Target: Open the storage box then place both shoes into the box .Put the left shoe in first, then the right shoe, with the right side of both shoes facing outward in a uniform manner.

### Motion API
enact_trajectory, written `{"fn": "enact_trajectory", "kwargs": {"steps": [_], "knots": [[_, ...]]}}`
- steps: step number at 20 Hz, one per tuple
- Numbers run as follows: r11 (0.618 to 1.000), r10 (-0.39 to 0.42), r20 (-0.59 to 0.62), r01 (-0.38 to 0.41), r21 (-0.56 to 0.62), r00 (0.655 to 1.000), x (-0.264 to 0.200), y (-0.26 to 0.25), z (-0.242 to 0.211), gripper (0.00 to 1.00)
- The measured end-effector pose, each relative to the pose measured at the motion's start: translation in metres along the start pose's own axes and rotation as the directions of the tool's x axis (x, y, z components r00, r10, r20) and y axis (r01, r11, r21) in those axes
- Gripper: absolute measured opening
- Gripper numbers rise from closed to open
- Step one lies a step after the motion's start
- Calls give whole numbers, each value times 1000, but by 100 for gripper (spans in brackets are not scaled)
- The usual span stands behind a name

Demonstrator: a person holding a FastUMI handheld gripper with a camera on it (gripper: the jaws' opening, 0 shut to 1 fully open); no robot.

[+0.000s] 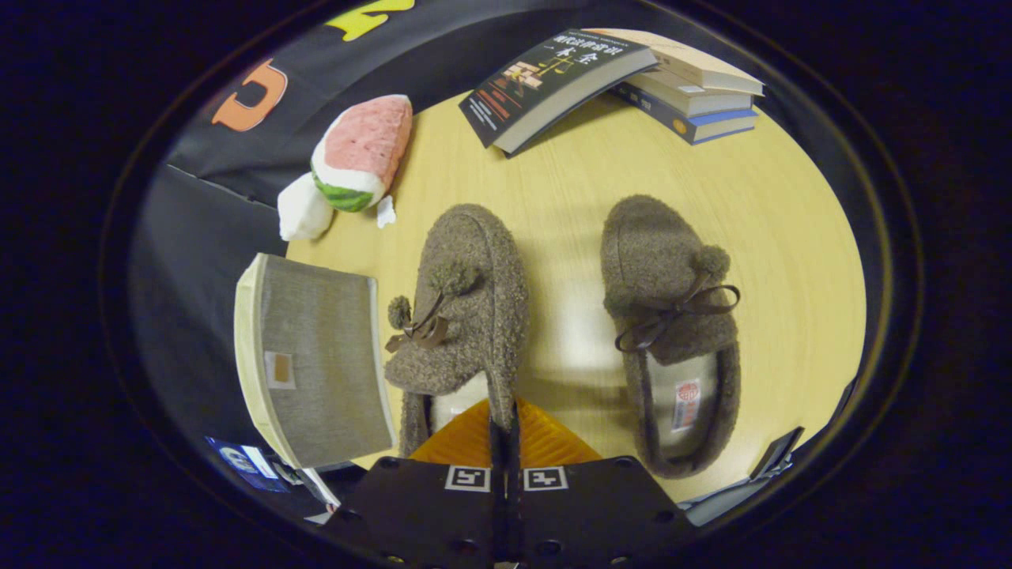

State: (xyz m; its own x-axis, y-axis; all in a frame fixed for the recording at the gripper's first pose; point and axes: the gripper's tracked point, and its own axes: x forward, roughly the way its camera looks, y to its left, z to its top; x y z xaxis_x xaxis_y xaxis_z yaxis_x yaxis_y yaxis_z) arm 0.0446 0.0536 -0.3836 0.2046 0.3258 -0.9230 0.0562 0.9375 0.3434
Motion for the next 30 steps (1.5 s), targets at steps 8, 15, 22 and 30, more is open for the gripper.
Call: {"fn": "enact_trajectory", "kwargs": {"steps": [8, 15, 22, 30], "knots": [[993, 107, 99, -102, -60, 989, -72, 88, 2, 1], [969, 196, 84, -179, -173, 977, -77, 212, -15, 1], [981, 155, -7, -154, -117, 988, 10, 302, -50, 1], [992, -92, -85, 85, -92, 992, 107, 313, -65, 1]]}}
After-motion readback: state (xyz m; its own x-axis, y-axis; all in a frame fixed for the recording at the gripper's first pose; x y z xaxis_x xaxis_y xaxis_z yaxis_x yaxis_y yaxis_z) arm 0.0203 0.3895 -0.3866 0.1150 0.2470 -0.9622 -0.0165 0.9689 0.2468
